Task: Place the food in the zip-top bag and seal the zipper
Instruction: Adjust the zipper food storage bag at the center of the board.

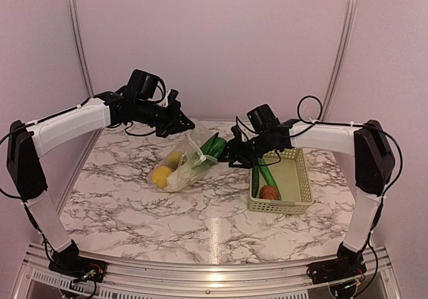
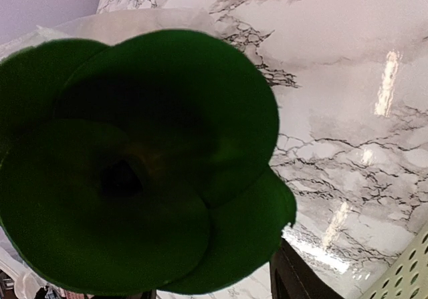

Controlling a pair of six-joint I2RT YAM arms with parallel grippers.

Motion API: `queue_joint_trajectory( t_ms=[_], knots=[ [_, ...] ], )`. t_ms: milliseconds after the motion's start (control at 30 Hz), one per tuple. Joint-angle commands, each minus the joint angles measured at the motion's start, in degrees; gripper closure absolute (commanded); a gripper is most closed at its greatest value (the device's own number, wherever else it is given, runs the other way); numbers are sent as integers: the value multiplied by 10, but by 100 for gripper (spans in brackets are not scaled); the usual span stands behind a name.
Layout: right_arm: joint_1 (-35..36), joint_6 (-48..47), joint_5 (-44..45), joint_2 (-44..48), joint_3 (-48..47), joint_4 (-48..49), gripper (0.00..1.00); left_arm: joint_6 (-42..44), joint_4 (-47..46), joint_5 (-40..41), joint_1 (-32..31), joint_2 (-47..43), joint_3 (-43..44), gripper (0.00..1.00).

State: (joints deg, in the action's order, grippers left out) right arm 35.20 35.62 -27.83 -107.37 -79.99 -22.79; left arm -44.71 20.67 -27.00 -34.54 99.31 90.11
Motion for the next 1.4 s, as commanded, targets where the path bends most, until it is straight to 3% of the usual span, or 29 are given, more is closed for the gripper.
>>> queue_joint_trajectory(
  t_ms=[0,467,600,667,800,933,1133,1233,1367],
  knots=[
    [-1,46,-51,-12,5,73,46,-17,-50,-10,1,-12,-21,100],
    [-2,156,-113,-56,24,198,46,-7,-36,-11,-3,-3,-30,100],
    [-4,205,-105,-39,52,262,36,9,-23,-3,-3,-10,-36,100],
    [-4,214,-107,-44,55,273,37,11,-23,-2,-3,-12,-39,100],
    [-4,240,-136,-65,63,331,46,12,-24,-3,-3,-11,-39,100],
    [-4,264,-157,-72,70,405,72,14,-20,-2,-3,-8,-43,100],
    [-5,234,-157,-56,68,392,91,16,-16,6,-3,-11,-40,96],
    [-4,199,-151,-35,45,350,97,20,2,17,-3,-9,-23,86],
    [7,62,-118,-7,-68,171,100,40,39,57,-3,-26,-3,65]
  ],
)
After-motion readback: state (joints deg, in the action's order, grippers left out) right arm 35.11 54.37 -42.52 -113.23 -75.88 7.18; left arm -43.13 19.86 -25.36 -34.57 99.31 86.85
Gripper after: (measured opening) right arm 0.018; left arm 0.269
